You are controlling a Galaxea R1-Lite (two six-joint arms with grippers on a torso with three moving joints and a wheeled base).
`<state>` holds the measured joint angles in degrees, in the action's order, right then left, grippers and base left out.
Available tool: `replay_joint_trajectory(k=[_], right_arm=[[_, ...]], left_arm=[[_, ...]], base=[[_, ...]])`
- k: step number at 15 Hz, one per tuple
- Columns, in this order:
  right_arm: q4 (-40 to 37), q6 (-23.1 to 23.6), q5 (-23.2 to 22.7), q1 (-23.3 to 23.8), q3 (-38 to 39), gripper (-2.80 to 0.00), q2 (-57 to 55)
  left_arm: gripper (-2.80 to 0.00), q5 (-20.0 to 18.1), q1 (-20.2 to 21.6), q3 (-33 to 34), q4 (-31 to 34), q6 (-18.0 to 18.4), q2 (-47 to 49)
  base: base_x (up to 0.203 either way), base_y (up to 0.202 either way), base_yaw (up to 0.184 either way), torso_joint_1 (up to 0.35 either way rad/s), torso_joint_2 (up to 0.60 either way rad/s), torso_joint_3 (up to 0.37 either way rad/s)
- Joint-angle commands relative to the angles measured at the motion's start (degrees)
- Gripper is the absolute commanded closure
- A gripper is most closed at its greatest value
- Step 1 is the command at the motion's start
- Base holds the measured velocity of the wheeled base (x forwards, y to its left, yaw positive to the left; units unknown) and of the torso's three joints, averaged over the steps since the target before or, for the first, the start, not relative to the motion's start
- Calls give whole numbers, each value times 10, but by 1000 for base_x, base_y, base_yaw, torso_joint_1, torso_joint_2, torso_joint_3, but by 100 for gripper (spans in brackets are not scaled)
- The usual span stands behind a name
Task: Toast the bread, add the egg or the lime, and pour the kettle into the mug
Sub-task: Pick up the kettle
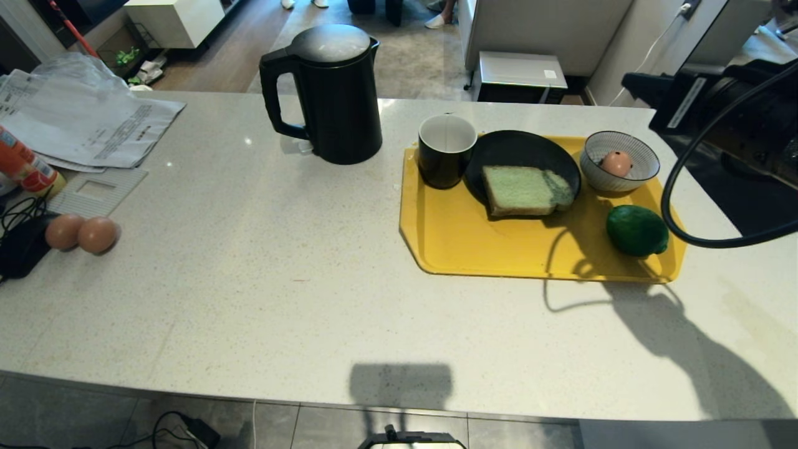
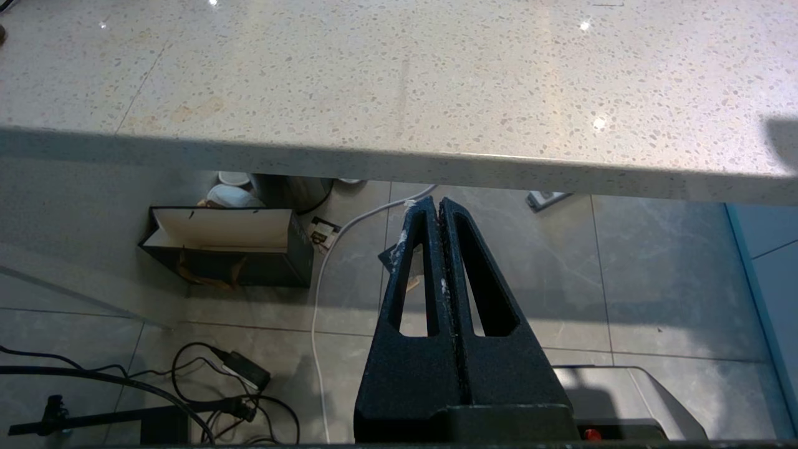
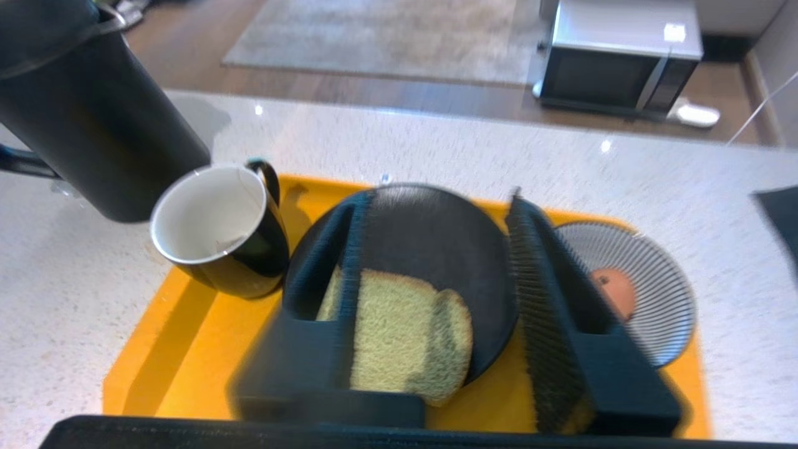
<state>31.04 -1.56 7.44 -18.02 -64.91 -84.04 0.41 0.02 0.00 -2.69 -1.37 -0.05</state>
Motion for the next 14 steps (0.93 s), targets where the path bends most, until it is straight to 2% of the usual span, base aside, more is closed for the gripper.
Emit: replay_joint_trajectory(k=[1, 3, 7, 14], right_arm=[[1, 1, 0, 0, 16, 0, 65], [-8, 3, -1, 0, 35, 0, 119], [-89, 46, 0, 18, 76, 0, 253], [-228, 58, 0, 128, 128, 0, 489]], left_arm=[[0, 0, 0, 10, 0, 0, 0], [0, 0, 0, 10, 0, 0, 0], [0, 0, 0, 10, 0, 0, 0], [0, 0, 0, 10, 0, 0, 0]], base=[[0, 0, 0, 0, 0, 0], [0, 0, 0, 0, 0, 0], [0, 0, 0, 0, 0, 0], [0, 0, 0, 0, 0, 0]])
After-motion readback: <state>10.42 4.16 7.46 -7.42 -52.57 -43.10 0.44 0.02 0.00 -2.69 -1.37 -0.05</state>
